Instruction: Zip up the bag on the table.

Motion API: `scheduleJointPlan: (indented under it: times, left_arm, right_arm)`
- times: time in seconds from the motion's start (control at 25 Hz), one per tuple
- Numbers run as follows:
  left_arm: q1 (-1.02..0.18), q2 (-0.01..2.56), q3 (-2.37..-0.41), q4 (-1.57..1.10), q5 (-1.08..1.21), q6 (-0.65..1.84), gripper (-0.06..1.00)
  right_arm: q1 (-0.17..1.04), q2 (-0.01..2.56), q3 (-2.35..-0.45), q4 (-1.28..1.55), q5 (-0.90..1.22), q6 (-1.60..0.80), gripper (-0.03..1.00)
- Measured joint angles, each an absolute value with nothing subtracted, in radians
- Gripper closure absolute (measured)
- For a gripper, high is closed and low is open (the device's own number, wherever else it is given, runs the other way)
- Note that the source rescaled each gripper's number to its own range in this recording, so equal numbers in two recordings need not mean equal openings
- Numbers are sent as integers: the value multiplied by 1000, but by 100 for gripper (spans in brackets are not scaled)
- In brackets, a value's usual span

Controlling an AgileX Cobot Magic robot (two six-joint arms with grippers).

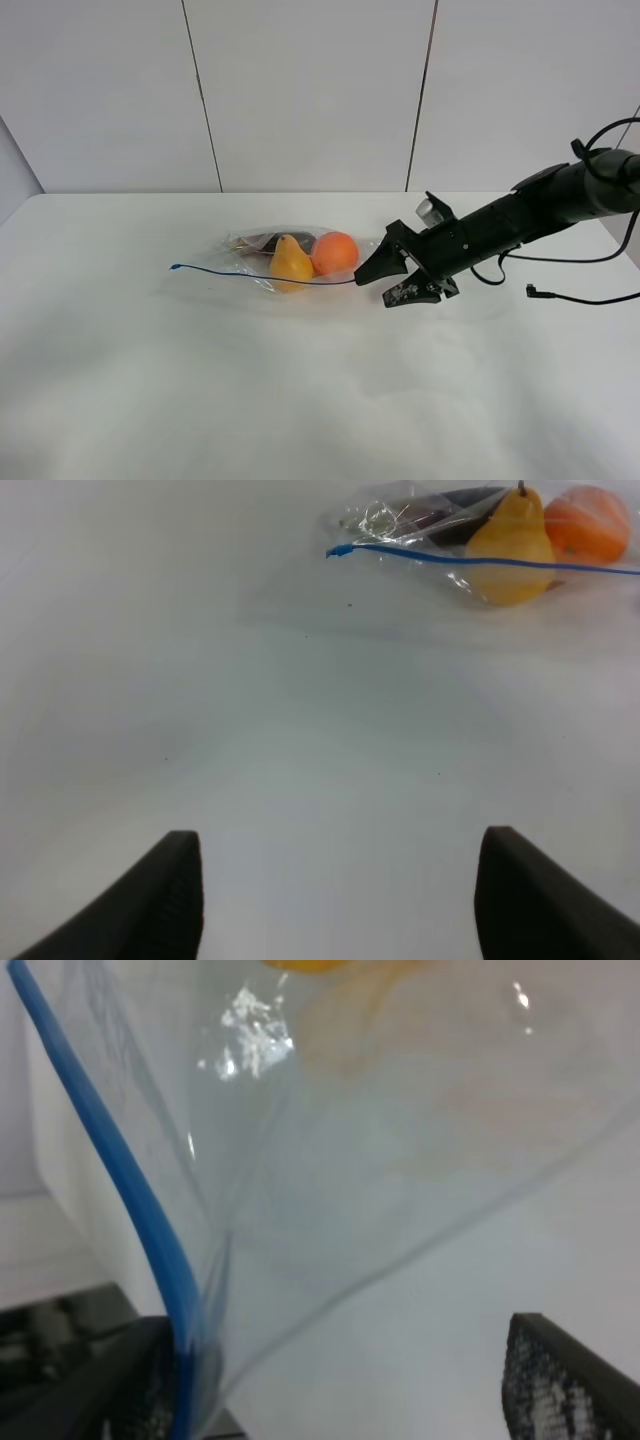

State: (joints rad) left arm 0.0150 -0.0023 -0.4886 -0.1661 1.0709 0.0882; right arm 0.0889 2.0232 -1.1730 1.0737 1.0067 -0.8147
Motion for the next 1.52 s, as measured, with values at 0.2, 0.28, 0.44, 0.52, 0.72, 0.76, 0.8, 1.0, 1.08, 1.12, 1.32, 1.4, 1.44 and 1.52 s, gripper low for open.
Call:
scheduleJointPlan:
  times: [0.2, 0.28, 0.44, 0.52, 0.72, 0.76, 0.8, 1.0, 1.08, 1.12, 1.32, 1.4, 1.44, 1.52]
  left_arm:
    - [15, -2, -489, -166, 1071, 88, 11]
    - [15, -2, -489, -166, 1071, 88, 11]
    - [15, -2, -489, -166, 1071, 88, 11]
    - [15, -2, -489, -166, 1071, 88, 11]
    - [15, -2, -489, -166, 1071, 88, 11]
    - [15, -2, -489, -166, 1071, 88, 11]
    - [15, -2, -489, -166, 1071, 88, 11]
    - [15, -2, -489, -166, 1071, 88, 11]
    - [15, -2, -489, -166, 1071, 88, 11]
    - [15, -2, -489, -166, 1071, 88, 11]
    - [15, -2, -489, -166, 1071, 88, 11]
    - [15, -2, -489, -166, 1071, 88, 11]
    - [15, -2, -489, -166, 1071, 88, 11]
    - [15, -2, -489, -166, 1071, 88, 11]
  right_arm:
    - [56, 1895, -1259, 821, 964, -670, -3]
    - [41, 1844, -1287, 724, 934, -606, -3]
    - [6, 1760, -1305, 576, 893, -499, -3]
    - [-29, 1683, -1307, 440, 865, -398, -3]
    - [-68, 1578, -1307, 179, 855, -218, -3]
    - [-68, 1560, -1307, 112, 859, -174, -3]
    - [-70, 1543, -1307, 60, 866, -133, -3]
    - [-70, 1453, -1307, -50, 876, -64, -3]
    - [-70, 1406, -1307, -53, 885, -64, -3]
    - [-70, 1384, -1307, -52, 893, -64, -3]
    - [-70, 1250, -1307, 15, 900, -78, -3]
    - [-70, 1220, -1307, 24, 901, -80, -3]
    - [-70, 1189, -1307, 30, 902, -82, -3]
    - [-70, 1127, -1307, 31, 911, -85, -3]
